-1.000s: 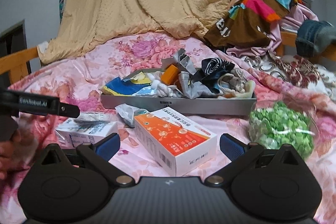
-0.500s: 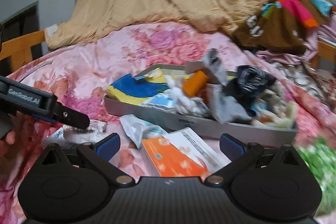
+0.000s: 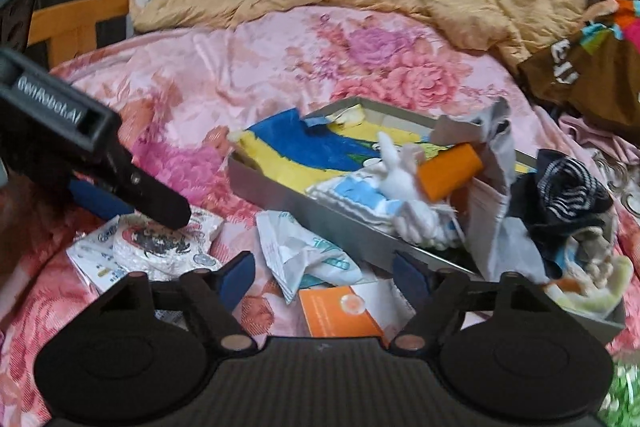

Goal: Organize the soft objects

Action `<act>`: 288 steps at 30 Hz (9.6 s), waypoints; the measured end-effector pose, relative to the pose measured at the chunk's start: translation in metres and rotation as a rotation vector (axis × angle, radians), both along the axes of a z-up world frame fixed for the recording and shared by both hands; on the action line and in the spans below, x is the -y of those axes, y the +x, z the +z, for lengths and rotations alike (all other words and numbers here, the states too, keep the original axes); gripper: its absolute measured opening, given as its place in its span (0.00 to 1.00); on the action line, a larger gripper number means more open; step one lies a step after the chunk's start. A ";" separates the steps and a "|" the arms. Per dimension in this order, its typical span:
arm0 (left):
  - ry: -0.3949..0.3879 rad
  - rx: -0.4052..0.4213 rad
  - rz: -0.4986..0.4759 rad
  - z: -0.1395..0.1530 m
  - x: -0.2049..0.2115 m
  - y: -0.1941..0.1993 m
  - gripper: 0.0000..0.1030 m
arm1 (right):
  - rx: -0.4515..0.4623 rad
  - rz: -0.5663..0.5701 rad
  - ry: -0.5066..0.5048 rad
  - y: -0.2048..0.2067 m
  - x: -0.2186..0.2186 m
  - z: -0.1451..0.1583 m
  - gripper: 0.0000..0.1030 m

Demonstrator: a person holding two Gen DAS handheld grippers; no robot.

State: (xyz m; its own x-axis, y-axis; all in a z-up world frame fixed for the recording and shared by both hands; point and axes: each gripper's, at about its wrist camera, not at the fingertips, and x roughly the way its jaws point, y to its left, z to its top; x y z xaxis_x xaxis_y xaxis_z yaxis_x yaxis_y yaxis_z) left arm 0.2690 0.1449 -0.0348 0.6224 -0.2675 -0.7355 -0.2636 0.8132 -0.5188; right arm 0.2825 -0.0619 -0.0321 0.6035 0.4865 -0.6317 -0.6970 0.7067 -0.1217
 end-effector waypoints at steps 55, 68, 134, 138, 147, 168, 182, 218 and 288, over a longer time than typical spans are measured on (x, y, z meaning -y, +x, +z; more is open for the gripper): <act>0.085 0.126 0.002 0.034 0.008 -0.006 0.15 | -0.074 0.012 0.099 -0.003 0.005 0.000 0.12; 0.089 0.182 0.019 0.046 0.006 -0.007 0.13 | 0.039 0.054 0.169 -0.030 0.014 0.027 0.12; 0.290 0.126 0.053 0.020 0.027 0.108 0.28 | 0.256 -0.060 0.103 0.010 0.024 0.018 0.92; 0.306 0.132 0.053 0.023 0.026 0.105 0.32 | 0.267 -0.080 0.049 0.021 0.012 0.012 0.92; 0.319 0.157 0.059 0.039 0.021 0.093 0.36 | 0.295 -0.131 -0.003 0.057 -0.009 0.019 0.92; 0.384 0.261 0.035 0.061 0.035 0.045 0.60 | 0.300 -0.240 0.109 0.029 0.035 0.053 0.97; 0.441 0.364 0.058 0.076 0.058 -0.025 0.78 | 0.282 -0.315 0.222 -0.034 0.084 0.075 1.00; 0.581 0.471 0.032 0.067 0.107 -0.131 0.99 | 0.237 -0.387 0.361 -0.138 0.130 0.067 1.00; 0.618 0.426 0.076 0.036 0.123 -0.224 0.99 | 0.110 -0.426 0.269 -0.198 0.145 0.050 1.00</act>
State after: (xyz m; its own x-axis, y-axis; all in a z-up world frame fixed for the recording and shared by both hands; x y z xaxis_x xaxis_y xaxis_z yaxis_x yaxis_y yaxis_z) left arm 0.0449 0.0221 0.0008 0.8868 0.1706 -0.4296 -0.2091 0.9769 -0.0436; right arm 0.0846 -0.2065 0.0174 0.8394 0.3198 -0.4394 -0.3341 0.9414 0.0470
